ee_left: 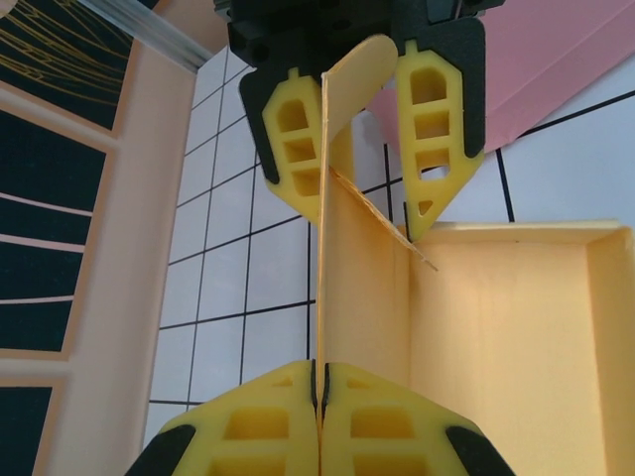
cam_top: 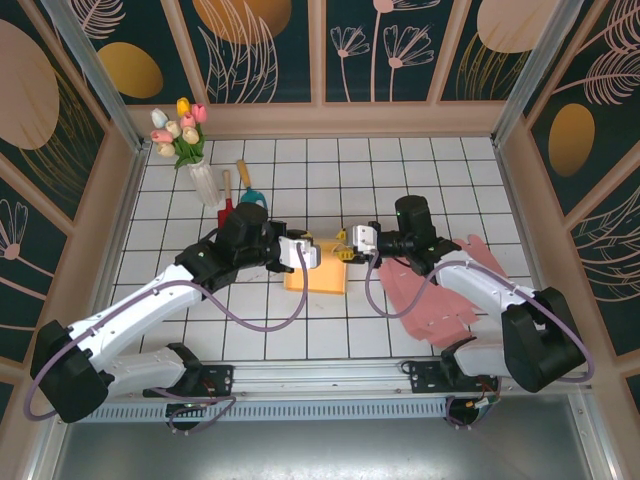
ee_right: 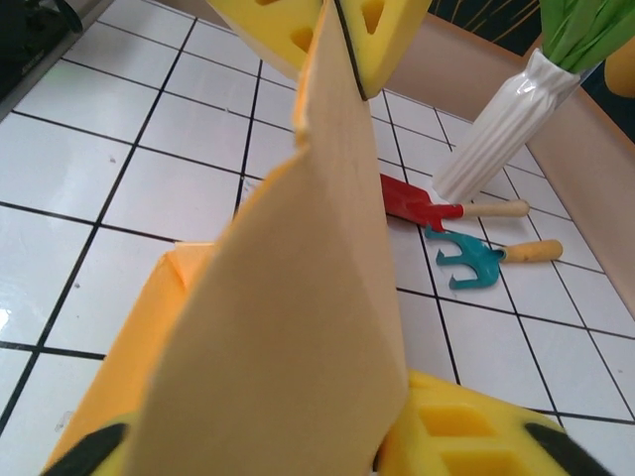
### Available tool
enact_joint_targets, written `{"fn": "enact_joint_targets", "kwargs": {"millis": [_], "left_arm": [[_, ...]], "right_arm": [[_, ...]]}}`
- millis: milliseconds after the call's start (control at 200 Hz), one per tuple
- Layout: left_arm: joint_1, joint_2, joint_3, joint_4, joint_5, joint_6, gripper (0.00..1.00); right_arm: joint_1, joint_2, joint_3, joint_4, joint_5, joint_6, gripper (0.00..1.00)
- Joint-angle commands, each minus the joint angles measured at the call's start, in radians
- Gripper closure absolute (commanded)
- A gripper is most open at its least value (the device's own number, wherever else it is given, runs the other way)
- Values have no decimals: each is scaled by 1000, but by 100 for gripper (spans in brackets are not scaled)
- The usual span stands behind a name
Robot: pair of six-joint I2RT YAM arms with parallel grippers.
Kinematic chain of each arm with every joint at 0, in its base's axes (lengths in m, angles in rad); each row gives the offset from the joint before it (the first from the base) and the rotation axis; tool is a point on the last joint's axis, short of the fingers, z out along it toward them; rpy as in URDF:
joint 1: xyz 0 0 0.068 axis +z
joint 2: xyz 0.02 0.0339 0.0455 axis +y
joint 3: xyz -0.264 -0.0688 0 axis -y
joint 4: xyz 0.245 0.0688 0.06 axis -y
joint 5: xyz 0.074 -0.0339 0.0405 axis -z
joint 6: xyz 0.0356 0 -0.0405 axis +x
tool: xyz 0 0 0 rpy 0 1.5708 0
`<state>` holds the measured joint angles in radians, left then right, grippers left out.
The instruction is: Fold the paper box
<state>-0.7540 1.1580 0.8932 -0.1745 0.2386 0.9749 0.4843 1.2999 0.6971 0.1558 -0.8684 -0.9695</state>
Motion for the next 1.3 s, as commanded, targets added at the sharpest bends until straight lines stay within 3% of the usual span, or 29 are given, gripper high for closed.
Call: {"fn": "enact_joint_targets", "kwargs": {"millis": [0, 175, 365, 545, 646, 791, 881, 931, 1051, 1156, 1291], "left_arm": [[-8, -24, -13, 112, -14, -20, 100], [-8, -37, -27, 200, -17, -99, 96], [-9, -60, -35, 372, 34, -266, 91], [-10, -164, -216, 760, 93, -548, 87], [-10, -231, -271, 885, -76, -831, 82], [-9, -278, -206, 628, -527, -1141, 74], [2, -261, -176, 471, -711, -1324, 60], [26, -218, -124, 336, -755, -1416, 59], [105, -73, -9, 155, -694, -1478, 51], [213, 72, 72, 57, -486, -1535, 49], [219, 184, 137, 48, -365, -1590, 54]], "right_arm": [[3, -2, 26, -35, -4, -27, 76], [-5, 2, 22, -34, 6, -27, 82], [-31, -4, -14, 68, 48, 15, 98], [-67, -16, -54, 135, 85, 32, 100], [-79, -19, -67, 170, 80, 43, 100], [-88, -12, -67, 196, 78, 50, 100], [-88, -7, -65, 192, 87, 44, 100], [-88, -6, -69, 196, 88, 43, 100], [-89, -14, -82, 206, 95, 45, 100], [-86, -19, -90, 213, 100, 45, 100], [-84, -6, -88, 221, 90, 45, 99]]}}
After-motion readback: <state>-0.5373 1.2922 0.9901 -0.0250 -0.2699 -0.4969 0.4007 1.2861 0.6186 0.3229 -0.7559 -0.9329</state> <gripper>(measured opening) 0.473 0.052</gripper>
